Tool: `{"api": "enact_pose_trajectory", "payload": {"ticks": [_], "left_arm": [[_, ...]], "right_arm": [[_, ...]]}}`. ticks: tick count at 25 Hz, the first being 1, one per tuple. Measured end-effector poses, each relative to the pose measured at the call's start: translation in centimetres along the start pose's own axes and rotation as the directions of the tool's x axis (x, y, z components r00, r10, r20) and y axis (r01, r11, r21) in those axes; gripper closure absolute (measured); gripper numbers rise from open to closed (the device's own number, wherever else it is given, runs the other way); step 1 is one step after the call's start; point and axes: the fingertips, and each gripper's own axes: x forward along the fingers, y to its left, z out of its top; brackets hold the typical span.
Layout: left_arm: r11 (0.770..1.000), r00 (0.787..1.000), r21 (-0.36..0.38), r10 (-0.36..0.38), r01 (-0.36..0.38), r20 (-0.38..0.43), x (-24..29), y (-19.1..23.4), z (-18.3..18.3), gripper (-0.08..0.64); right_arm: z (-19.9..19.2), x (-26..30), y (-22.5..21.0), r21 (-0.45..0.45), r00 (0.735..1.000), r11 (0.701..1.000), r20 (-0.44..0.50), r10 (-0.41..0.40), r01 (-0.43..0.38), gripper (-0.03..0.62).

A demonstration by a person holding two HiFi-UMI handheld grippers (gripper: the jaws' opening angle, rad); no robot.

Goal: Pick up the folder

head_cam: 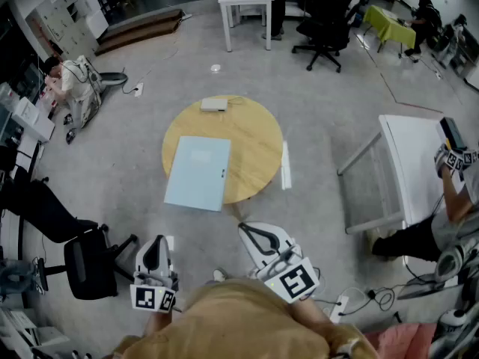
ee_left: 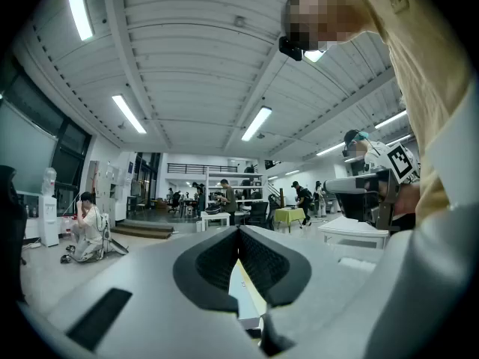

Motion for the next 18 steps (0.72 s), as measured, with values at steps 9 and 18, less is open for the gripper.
{"api": "enact_pose_trajectory", "payload": {"ticks": [9,18], "left_arm": [[1.000,1.000,-0.019,0.000,0.000,-0.011,-0.2,-1.2,-1.2,0.557],[0.996,0.999,-0.085,0.018,-0.021,-0.036,-0.5,-2.0,-3.3,0.557]], "right_arm": [[-0.9,-0.3,-0.5,-0.033,1.000,0.999,0.001,0.004,-0.004,0.595],[-1.1,-1.2,-1.1,0.000,1.000,1.000,0.013,0.004,-0.004,0.595]]}}
